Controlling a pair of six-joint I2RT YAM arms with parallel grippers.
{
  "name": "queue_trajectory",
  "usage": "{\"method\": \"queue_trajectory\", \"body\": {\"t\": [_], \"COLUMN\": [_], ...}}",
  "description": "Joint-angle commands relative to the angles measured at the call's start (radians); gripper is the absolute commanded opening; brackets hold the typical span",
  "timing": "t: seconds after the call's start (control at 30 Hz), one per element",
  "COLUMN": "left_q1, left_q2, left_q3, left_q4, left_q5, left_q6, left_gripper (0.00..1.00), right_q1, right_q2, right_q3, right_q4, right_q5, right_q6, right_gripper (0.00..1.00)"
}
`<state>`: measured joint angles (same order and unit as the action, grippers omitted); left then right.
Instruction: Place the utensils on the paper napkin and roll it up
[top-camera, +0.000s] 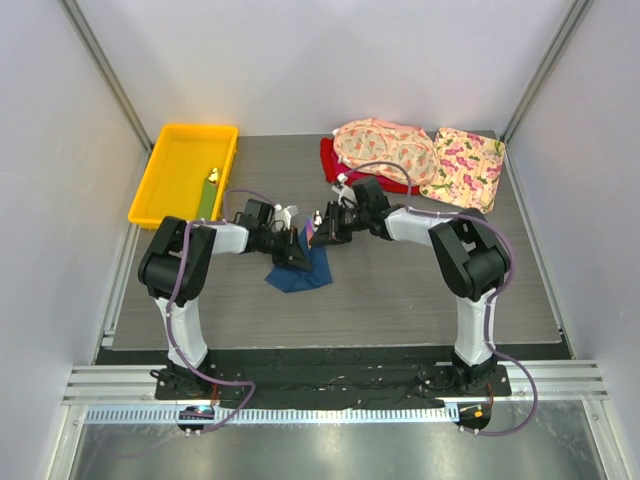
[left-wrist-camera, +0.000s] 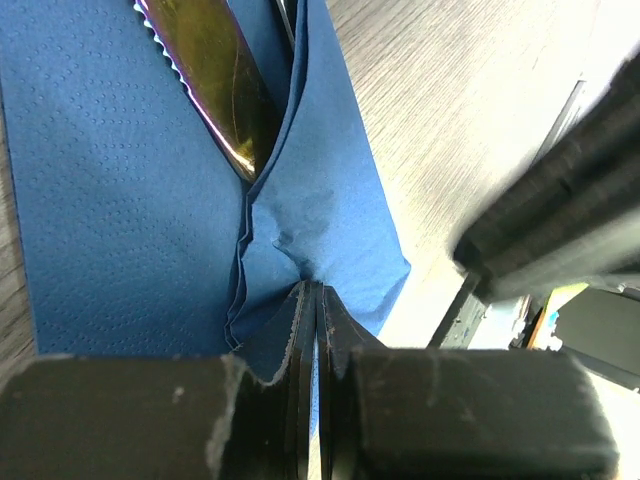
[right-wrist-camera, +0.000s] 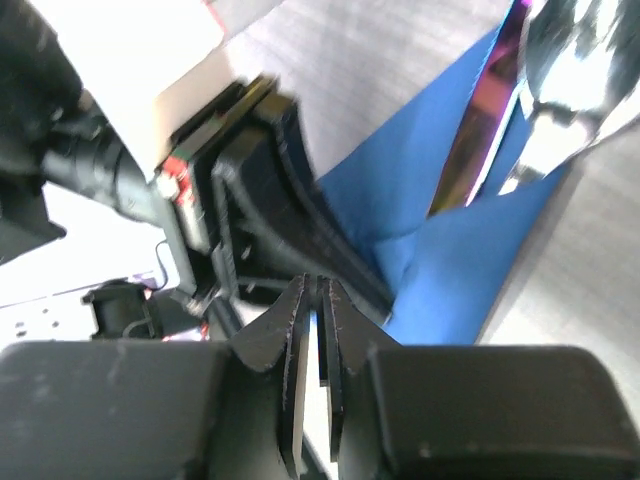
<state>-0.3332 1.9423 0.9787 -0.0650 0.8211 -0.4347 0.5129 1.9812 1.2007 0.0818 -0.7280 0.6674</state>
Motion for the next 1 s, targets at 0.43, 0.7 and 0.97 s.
{"method": "queue_trajectory", "body": {"t": [0.43, 0.7, 0.97], "left_q1": [0.017, 0.065, 0.203], "left_q2": [0.018, -0.179, -0.405], "left_q3": [0.008, -0.070, -0.210], "left_q4": [-0.070, -0.013, -0.085], "left_q5": [-0.160, -0.117, -0.187], "left_q6": [0.122, -0.004, -0.070], "left_gripper": [0.13, 0.38, 0.53], "right_q1": [0.001, 0.001, 0.009], "right_q2": [0.169, 0.171, 0.169], "right_q3": [0.042, 0.034, 0.031], "right_q4": [-0.030, -0.074, -0.105], "right_q5": [0.111, 0.171, 0.205], "right_q6": [-0.034, -0.066, -0.081], "right_gripper": [0.11, 0.09, 0.09]}}
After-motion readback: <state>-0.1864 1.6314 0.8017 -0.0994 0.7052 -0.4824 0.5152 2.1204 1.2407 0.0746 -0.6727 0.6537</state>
